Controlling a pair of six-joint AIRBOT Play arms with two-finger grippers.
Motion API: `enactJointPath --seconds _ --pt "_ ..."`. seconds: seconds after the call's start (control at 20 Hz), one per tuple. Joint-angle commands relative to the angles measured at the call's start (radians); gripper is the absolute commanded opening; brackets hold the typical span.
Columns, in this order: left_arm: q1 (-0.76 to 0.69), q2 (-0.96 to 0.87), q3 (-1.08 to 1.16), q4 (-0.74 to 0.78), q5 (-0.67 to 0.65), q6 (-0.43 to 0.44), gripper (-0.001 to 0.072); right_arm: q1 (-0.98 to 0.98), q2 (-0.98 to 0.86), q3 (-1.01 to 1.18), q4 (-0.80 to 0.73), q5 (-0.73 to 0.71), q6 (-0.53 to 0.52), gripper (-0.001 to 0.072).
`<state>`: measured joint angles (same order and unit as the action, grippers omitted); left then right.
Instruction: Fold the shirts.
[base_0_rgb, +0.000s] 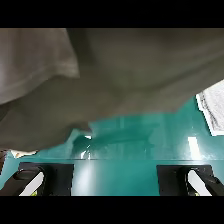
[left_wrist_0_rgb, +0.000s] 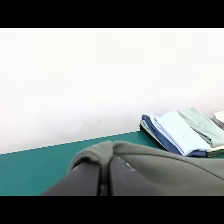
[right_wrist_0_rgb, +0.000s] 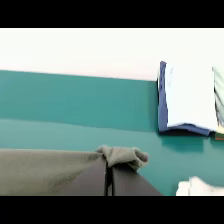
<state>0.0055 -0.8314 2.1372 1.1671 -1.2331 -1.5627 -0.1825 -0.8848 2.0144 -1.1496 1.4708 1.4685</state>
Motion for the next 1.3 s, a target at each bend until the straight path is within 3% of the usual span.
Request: enactJointPath --seconds 0.0,0.3,0.5,0.65,0.9,1.0,1.1,1.25 --pt "0.000 -0.002 -0.136 0.059 -0.016 -0.008 0.0025 0.000 -0.103 0.084 -0.029 0.160 0.046 0.0018" --pt "0.000 -0.197 -0.560 0.069 -0.037 0.019 0.0028 0.014 -0.324 -0.222 -0.032 0.171 0.049 0.0018" --pt "0.000 -0.459 -0.661 0.028 0.045 0.043 0.0028 0.071 -0.539 -0.390 -0.031 0.047 0.033 0.0018" --pt "0.000 -0.636 -0.660 -0.076 0.201 0.130 0.0027 0.111 -0.700 -0.378 -0.029 -0.093 0.019 0.0018" --pt "0.003 -0.764 -0.641 -0.105 0.387 0.132 0.0027 0.125 -0.902 -0.151 -0.021 -0.145 0.003 0.0018" --pt "0.003 -0.763 -0.638 -0.104 0.373 0.150 0.0027 0.125 -0.922 -0.101 -0.022 -0.103 -0.002 0.0018" --pt "0.003 -0.762 -0.631 -0.082 0.268 0.210 0.0028 0.125 -0.912 -0.111 -0.035 -0.035 -0.024 0.0017" --pt "0.002 -0.762 -0.660 0.005 0.105 0.220 0.0027 0.126 -0.835 -0.275 -0.056 -0.049 -0.023 0.0018"
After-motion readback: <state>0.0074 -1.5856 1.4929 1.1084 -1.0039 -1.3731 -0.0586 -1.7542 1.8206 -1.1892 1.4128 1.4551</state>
